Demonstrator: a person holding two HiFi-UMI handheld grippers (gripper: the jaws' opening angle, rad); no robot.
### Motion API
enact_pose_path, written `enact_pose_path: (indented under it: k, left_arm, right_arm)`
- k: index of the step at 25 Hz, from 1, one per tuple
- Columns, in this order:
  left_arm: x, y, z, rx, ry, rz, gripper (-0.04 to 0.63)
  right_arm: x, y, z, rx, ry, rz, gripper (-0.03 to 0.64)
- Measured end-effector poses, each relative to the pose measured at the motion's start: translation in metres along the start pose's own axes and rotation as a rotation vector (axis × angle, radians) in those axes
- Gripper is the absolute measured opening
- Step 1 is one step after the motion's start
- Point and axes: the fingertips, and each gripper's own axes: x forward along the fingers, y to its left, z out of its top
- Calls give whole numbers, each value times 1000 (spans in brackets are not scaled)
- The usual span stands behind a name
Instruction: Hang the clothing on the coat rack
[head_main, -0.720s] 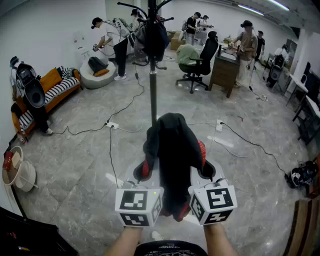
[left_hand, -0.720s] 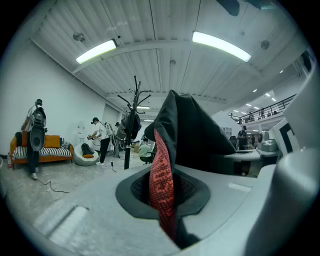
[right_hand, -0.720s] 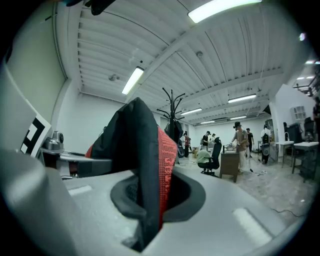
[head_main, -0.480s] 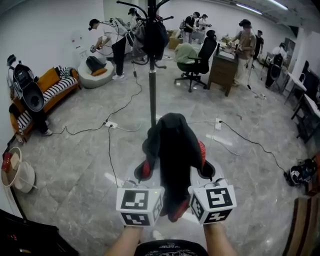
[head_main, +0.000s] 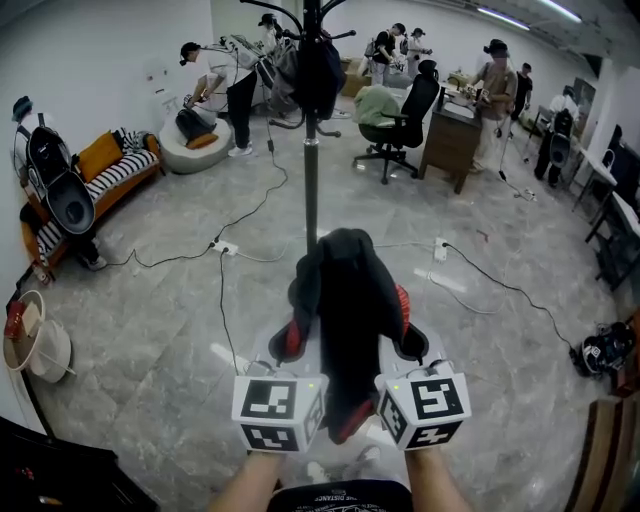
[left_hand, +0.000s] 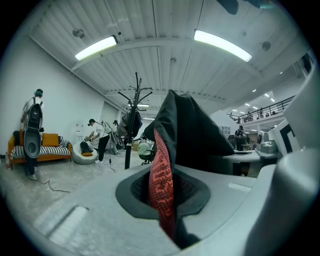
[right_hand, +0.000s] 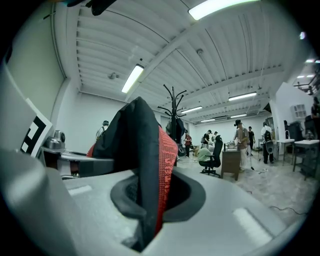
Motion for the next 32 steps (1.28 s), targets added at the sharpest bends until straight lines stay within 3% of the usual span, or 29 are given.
enact_pose_path:
  k: [7,32]
  left_arm:
    - [30,0,0,1,12,14,25]
    - [210,-24,20,28,51,114,25]
  right_arm:
    - [22,-23,-1,16,-9,13,25]
    - [144,-172,9,47,-27,99,25]
